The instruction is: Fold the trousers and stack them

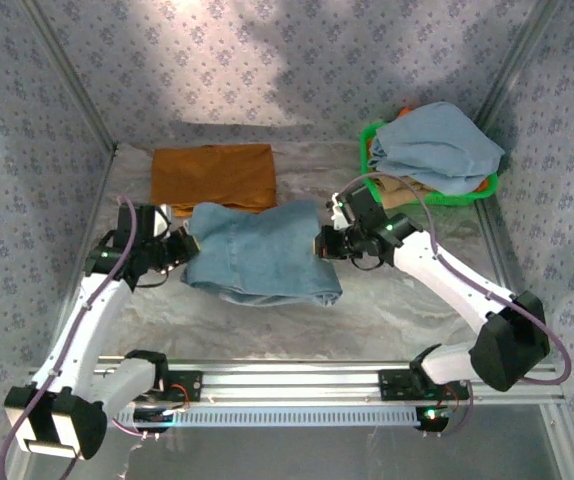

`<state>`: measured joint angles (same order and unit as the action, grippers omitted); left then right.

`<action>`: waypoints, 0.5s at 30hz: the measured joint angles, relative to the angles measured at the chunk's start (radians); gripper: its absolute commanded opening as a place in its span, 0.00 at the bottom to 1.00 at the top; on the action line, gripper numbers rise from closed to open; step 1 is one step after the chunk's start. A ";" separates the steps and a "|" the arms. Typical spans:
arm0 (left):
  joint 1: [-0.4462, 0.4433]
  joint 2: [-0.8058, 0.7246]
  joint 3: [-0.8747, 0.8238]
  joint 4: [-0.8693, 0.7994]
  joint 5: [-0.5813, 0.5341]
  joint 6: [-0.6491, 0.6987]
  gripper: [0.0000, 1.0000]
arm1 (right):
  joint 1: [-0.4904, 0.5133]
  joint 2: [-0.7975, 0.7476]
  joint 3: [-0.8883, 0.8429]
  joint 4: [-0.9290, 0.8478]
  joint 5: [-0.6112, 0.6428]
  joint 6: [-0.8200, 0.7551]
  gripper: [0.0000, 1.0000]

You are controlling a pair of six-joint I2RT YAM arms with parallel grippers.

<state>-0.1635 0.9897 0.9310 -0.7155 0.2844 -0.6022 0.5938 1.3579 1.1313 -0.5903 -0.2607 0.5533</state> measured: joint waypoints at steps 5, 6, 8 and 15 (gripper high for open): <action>0.066 0.109 0.124 -0.005 -0.032 0.057 0.00 | -0.002 0.093 0.152 -0.018 0.016 -0.007 0.00; 0.087 0.140 0.145 0.009 -0.035 0.066 0.00 | -0.005 0.132 0.192 -0.011 0.018 -0.009 0.00; 0.125 0.219 0.197 0.040 -0.053 0.090 0.00 | -0.013 0.231 0.285 0.008 0.023 -0.013 0.00; 0.213 0.481 0.375 0.162 -0.083 0.140 0.00 | -0.042 0.606 0.663 0.027 0.041 -0.030 0.00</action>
<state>0.0498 1.4704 1.3064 -0.5533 0.2016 -0.4622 0.5518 1.9636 1.7943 -0.5632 -0.2199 0.5232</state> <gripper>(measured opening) 0.074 0.065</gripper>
